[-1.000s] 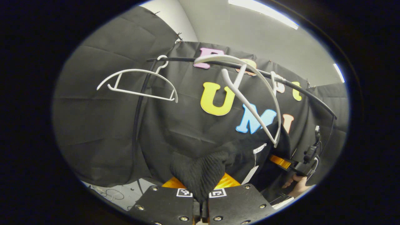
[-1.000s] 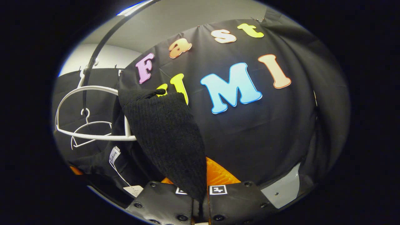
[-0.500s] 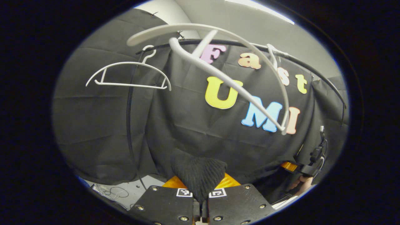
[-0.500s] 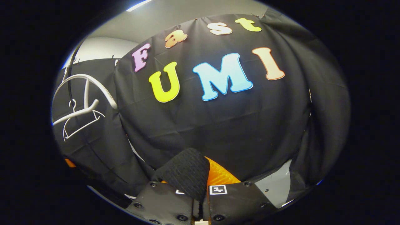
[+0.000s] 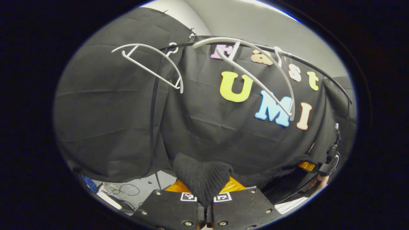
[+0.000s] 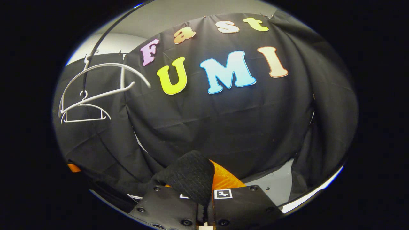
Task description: Grasp the clothes on the hanger with both hands and then place them into the laundry hamper below.
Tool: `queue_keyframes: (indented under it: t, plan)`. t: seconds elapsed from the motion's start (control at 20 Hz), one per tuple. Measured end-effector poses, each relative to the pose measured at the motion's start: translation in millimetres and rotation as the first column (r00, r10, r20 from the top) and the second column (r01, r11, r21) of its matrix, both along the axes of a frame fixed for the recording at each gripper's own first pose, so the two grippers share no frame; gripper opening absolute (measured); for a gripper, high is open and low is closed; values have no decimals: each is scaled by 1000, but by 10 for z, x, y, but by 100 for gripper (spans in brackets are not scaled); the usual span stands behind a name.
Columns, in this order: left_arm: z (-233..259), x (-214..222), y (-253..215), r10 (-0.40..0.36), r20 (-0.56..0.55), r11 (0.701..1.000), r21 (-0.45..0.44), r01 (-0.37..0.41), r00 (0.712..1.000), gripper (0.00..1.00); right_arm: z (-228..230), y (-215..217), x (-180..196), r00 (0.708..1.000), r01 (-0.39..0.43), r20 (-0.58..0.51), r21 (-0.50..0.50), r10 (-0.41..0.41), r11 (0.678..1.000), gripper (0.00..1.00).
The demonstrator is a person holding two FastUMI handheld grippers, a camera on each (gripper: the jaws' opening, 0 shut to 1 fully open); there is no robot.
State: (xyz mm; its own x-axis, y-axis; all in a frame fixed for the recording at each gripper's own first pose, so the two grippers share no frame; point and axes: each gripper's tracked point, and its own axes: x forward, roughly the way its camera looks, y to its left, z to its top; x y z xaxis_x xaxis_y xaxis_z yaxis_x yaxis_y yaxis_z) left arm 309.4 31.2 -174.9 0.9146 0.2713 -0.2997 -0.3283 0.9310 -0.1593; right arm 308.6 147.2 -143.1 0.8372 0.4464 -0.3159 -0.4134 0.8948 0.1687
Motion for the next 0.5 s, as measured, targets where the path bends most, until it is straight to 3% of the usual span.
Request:
queue_keyframes:
  t: [0.5]
  plan:
    - [71,-56,19,-195,-14,980,46,195,981,9,45,-51,-860,993,106,-36,-80,-109,991,9]
